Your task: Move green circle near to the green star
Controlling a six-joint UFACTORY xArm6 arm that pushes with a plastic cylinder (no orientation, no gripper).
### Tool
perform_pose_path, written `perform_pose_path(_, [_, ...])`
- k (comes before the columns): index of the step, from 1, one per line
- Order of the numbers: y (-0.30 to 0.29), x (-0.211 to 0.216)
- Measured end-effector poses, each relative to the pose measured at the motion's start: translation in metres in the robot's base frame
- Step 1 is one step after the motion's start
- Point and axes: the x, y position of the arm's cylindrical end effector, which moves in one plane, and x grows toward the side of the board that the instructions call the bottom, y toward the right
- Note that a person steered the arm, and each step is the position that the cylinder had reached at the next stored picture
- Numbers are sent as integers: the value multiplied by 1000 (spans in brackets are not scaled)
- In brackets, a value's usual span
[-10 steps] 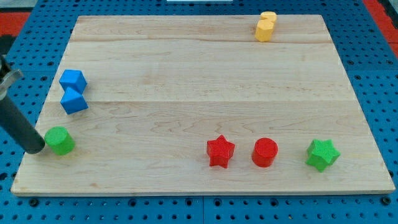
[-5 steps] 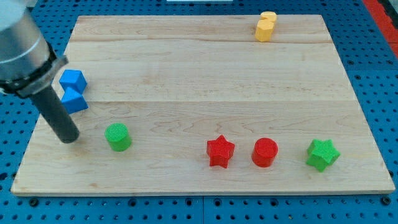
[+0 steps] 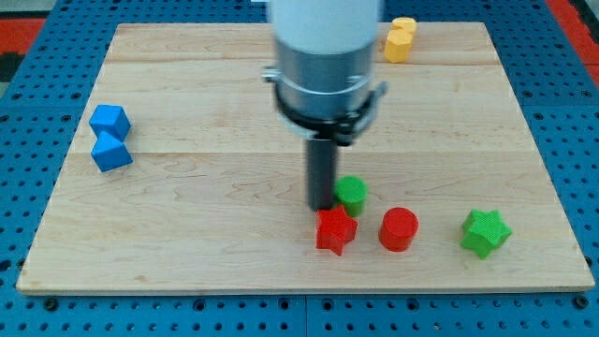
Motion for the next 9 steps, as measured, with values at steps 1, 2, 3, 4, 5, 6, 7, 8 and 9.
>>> perform_pose_path(1, [56,-4])
perform_pose_path(2, [50,-13])
perform_pose_path(3, [33,-45])
perform_pose_path(4, [86,-40])
perform_pose_path(5, [135,-25])
perform_pose_path(6, [145,-25])
perform_pose_path(7, [117,-19])
perform_pose_path(8, [117,-2])
perform_pose_path(9, [102,23])
